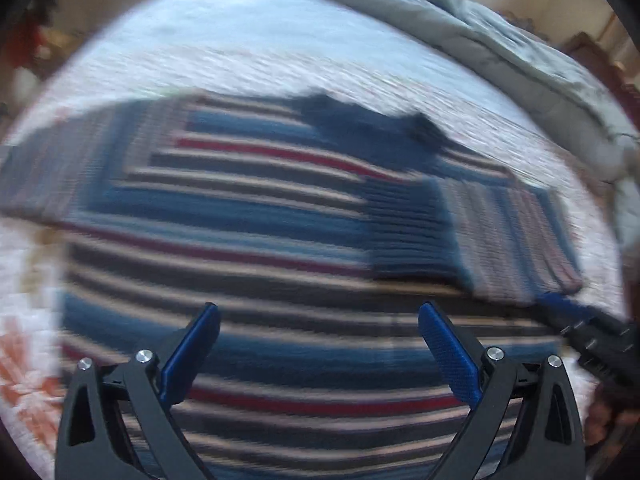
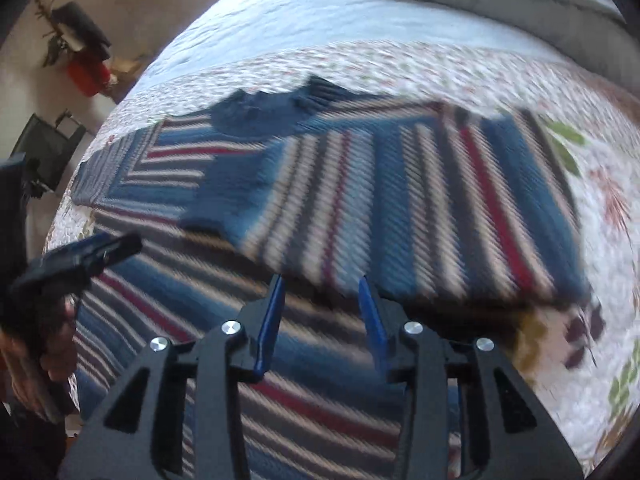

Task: Fold small clothes
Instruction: 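Fold the sleeve across the sweater body with the right gripper while the left gripper grasps the other cuff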

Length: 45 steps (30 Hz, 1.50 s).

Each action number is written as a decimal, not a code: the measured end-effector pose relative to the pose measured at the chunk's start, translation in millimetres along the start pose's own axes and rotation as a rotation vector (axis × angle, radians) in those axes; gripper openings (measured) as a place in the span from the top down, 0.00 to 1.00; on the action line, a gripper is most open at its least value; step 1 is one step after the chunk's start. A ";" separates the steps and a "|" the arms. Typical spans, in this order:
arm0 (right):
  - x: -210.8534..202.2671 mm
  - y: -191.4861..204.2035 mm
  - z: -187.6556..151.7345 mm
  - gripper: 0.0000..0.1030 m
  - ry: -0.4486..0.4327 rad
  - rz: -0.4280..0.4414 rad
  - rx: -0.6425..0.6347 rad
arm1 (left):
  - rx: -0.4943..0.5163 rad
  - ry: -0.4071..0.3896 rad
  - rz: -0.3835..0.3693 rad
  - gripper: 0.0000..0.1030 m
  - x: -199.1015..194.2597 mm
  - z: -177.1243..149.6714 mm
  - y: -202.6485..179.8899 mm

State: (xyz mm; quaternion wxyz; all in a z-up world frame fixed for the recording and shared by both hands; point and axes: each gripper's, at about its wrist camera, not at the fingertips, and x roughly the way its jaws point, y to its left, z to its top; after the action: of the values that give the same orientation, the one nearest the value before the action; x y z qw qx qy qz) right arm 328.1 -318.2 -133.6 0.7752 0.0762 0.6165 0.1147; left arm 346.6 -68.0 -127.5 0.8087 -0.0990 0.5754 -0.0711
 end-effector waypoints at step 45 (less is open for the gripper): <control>15.3 -51.1 -9.5 0.77 -0.030 -0.237 0.051 | -0.179 -0.092 -0.013 0.92 36.1 70.6 80.0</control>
State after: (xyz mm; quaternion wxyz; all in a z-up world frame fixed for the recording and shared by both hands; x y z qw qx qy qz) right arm 326.4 -363.4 -163.4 0.7902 0.0244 0.6124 0.0055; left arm 425.2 6.9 -157.4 0.8217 -0.1776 0.5412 -0.0202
